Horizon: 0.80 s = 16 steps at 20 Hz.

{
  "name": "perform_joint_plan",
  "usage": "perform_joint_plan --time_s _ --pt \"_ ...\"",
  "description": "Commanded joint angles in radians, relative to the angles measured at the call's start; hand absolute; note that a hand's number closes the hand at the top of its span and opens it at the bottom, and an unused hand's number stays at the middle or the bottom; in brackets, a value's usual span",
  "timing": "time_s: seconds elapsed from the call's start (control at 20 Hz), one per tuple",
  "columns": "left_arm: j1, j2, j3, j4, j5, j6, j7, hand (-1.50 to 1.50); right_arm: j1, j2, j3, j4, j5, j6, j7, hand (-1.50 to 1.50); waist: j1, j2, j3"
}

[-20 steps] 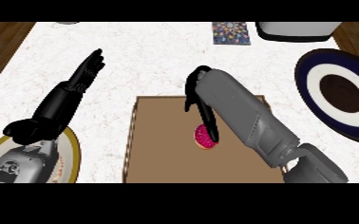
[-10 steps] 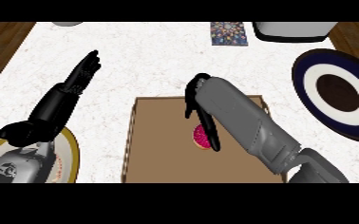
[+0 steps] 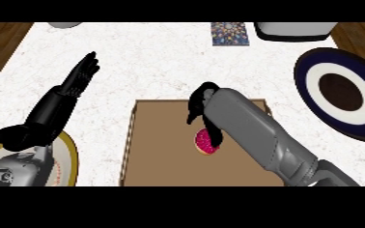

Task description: Pick the cupcake from the tray and place it in the plate

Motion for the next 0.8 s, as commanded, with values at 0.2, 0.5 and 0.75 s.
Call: perform_joint_plan --time_s 0.2,0.5,0.75 --pt "0.071 0.003 0.039 0.038 0.005 0.031 0.017 0.0 0.032 -0.145 -0.063 -0.501 0.128 -0.206 -0.147 1.5 -0.152 -0.072 0.028" --pt "0.119 0.005 0.069 0.058 0.003 0.057 0.018 0.0 0.081 -0.299 -0.211 -0.802 0.189 -0.328 -0.244 1.5 -0.227 -0.068 0.029" --pt "0.146 0.021 0.097 0.038 0.009 0.06 0.003 0.0 0.167 -0.434 -0.374 -1.034 0.215 -0.429 -0.347 1.5 -0.245 -0.059 0.028"
